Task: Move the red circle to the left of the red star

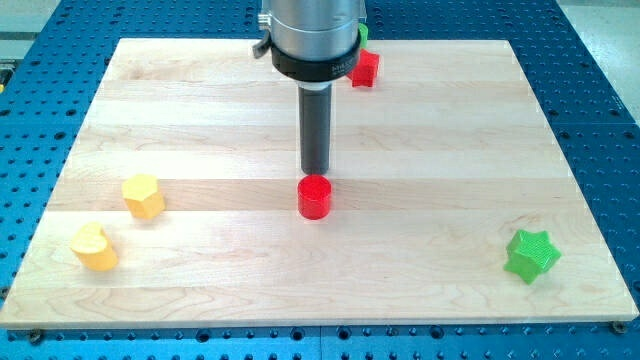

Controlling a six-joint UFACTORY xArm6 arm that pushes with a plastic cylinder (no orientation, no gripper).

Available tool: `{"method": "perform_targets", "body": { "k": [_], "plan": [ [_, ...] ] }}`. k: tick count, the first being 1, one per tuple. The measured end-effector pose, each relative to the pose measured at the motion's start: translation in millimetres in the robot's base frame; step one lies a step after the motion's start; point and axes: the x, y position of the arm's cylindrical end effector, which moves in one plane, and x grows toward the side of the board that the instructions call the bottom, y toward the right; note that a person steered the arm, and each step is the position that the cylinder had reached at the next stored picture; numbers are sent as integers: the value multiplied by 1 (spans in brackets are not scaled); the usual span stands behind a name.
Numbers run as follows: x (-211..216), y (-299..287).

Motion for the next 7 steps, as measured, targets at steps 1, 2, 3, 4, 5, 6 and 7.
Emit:
{"method": "perform_targets", "body": {
  "k": [1, 2, 3, 4, 5, 6, 7],
  "plan": [
    [3, -59],
    [47, -66],
    [78, -2],
    [15, 3],
    [-49, -25],
    [-90, -70],
    [-86, -48]
  ]
}}
